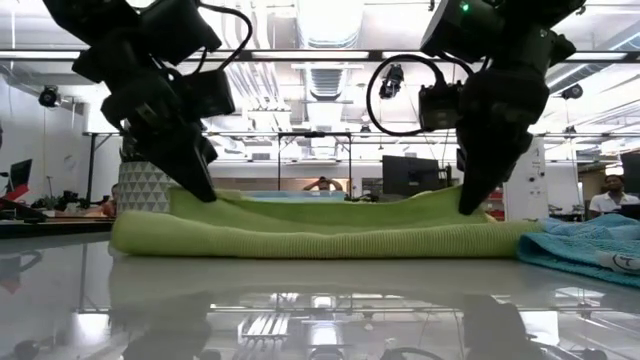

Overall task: Fold microfiber towels
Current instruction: Fold the green microfiber towel

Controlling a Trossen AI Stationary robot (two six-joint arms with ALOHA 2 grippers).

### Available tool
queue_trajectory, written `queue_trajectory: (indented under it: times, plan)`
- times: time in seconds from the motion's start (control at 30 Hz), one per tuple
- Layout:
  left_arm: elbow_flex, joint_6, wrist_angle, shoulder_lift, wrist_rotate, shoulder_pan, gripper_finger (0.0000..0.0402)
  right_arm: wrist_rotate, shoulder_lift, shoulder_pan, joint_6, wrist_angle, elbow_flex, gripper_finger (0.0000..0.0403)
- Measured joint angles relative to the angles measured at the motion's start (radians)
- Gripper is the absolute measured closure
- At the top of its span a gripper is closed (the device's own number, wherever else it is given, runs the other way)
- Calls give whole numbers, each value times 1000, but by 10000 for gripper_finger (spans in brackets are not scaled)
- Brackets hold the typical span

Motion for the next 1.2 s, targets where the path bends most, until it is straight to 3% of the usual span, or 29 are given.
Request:
queue_trajectory:
  times: [0.37,0.7,0.87,1.03,1.2]
  plan:
    - [0,0,15,59,-45,9,394,44,0,0,3,1,0,384]
    - [2,4,33,52,-99,11,288,44,-18,-2,15,-6,0,311]
    - [12,32,31,25,-124,11,252,44,-43,-2,14,-4,0,297]
    - [51,27,45,-5,-112,-8,246,107,-53,-3,-47,34,0,304]
    - [41,-7,183,3,-101,-103,274,123,-52,-5,-156,188,0,326]
